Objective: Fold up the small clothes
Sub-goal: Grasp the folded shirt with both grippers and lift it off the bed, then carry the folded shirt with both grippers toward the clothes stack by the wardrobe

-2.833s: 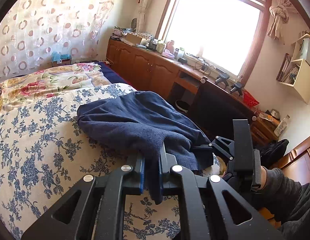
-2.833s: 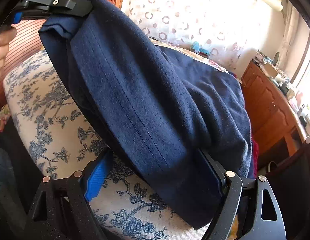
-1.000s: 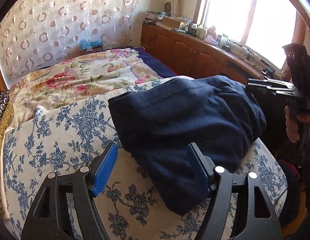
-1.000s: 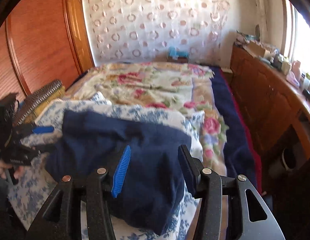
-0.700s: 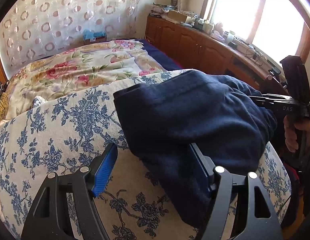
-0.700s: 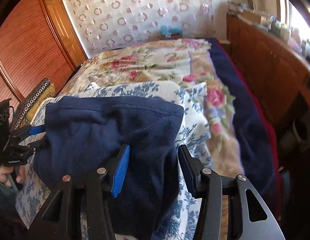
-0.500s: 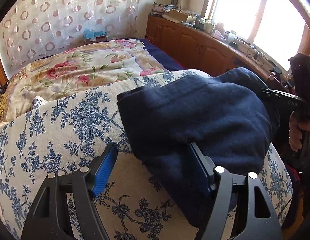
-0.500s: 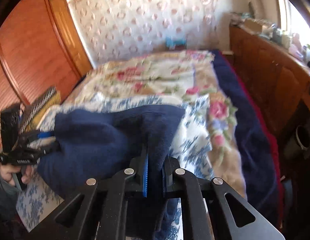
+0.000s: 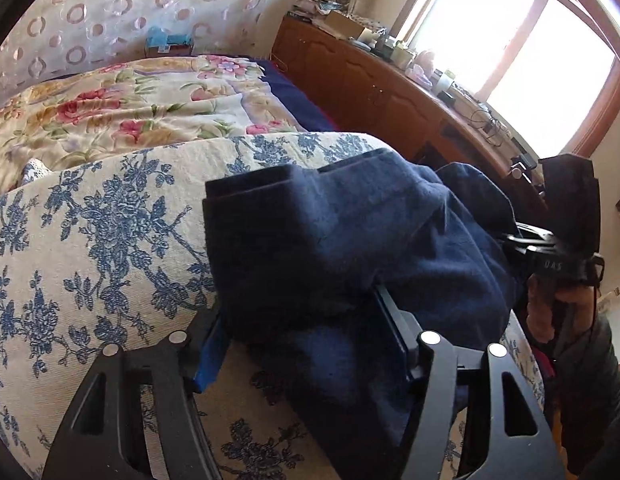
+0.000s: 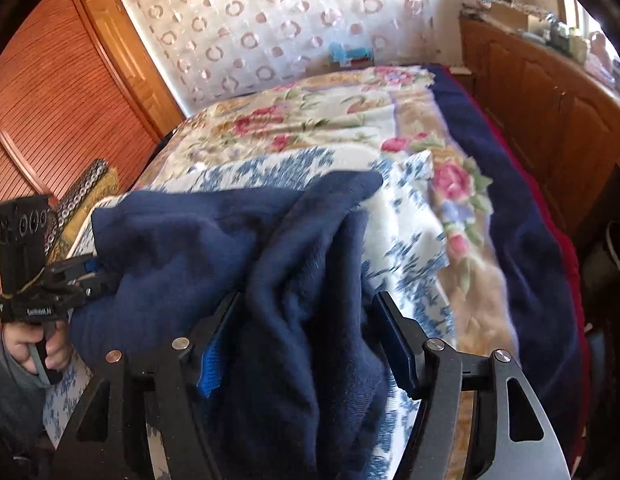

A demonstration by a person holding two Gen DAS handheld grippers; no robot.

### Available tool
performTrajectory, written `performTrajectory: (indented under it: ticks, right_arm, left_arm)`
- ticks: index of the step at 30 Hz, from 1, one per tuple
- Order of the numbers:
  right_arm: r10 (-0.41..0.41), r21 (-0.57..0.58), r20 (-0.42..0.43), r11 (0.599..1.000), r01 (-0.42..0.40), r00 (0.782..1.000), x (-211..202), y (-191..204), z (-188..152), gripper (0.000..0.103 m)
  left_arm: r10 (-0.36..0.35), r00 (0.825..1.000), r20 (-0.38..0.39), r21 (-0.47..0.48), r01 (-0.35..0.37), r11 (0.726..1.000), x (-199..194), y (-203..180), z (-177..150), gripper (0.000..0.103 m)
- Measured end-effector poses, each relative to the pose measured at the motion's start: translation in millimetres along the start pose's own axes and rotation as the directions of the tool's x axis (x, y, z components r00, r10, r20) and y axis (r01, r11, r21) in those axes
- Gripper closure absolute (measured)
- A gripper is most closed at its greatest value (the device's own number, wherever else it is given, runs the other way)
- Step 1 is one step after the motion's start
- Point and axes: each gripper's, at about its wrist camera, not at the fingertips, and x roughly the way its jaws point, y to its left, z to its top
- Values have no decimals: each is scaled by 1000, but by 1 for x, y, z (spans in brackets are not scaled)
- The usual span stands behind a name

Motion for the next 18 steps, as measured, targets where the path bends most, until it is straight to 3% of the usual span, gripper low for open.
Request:
performTrajectory:
  ticks: [4,8,12,18]
  right_arm:
    - [27,-20,-11,999,-27,1000,3,2,1,55]
    - [47,-51,2,998,-47,999,1,3,2,76]
    - [10,-95,62,996,-4,998,-11,10,0,79]
    - [30,-135,154,991,-8,988,-39,31,14,80]
  left_arm:
    - [-34,999,-8,-10,34,999,1,1,3,63]
    - [-51,999,8,6,51,999,-6,-4,4,79]
    - [-66,995,74,34,64,997,-30,-15,4,83]
    - [-62,981,184,80,48,996,-83,-29,5,84]
